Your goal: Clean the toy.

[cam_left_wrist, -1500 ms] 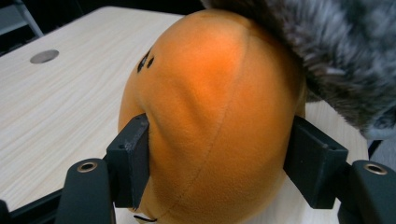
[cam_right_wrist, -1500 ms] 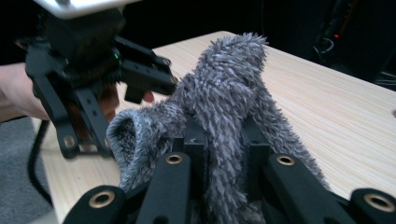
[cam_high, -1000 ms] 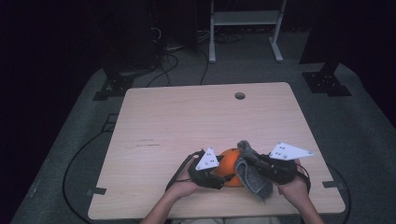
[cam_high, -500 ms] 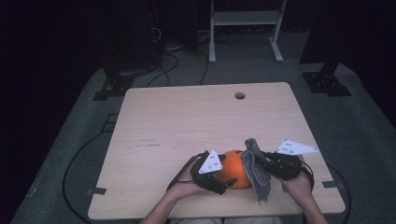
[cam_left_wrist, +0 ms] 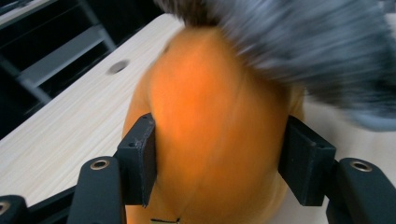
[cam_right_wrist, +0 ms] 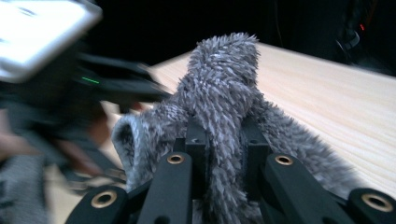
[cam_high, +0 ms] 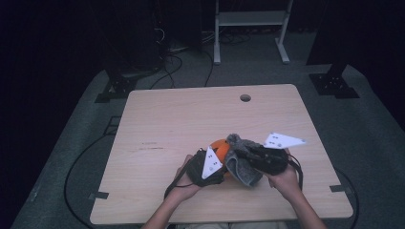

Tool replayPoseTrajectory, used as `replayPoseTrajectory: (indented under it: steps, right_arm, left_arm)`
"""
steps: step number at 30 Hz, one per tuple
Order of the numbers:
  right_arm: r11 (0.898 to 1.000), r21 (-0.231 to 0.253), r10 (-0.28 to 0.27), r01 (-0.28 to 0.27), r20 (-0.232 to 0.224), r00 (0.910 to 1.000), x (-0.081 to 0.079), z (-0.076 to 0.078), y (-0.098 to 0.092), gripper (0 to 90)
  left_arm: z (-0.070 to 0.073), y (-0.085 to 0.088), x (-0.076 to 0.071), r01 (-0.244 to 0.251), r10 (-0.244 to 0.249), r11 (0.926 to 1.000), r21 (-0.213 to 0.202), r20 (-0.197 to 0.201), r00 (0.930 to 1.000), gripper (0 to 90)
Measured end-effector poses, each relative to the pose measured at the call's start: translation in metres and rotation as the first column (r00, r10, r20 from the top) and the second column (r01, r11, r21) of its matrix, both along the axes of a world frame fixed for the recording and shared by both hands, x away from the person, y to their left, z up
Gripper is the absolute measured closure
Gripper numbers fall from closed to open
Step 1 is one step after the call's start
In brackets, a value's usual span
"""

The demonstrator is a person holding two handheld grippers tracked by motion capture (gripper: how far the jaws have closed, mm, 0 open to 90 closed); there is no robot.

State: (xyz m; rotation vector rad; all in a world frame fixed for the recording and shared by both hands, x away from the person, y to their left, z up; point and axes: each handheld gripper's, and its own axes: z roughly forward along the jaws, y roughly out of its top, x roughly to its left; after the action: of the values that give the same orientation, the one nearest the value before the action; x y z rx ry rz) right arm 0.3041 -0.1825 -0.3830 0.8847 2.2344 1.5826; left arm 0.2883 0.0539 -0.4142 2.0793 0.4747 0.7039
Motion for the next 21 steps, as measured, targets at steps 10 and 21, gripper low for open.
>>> replayPoseTrajectory:
  steps: [10, 21]
  right_arm:
    - [0.995, -0.098, -0.019, 0.009, -0.099, 0.9950, 0.016, -0.036, -0.003, 76.7]
    - [0.996, -0.087, 0.012, -0.017, -0.061, 0.9981, -0.003, -0.028, -0.005, 75.7]
  left_arm:
    - [0.005, 0.030, 0.011, 0.115, -0.144, 0.9770, -0.179, -0.153, 0.9777, 29.3]
    - [-0.019, 0.023, 0.018, 0.085, -0.113, 0.9896, -0.116, -0.259, 0.9593, 34.2]
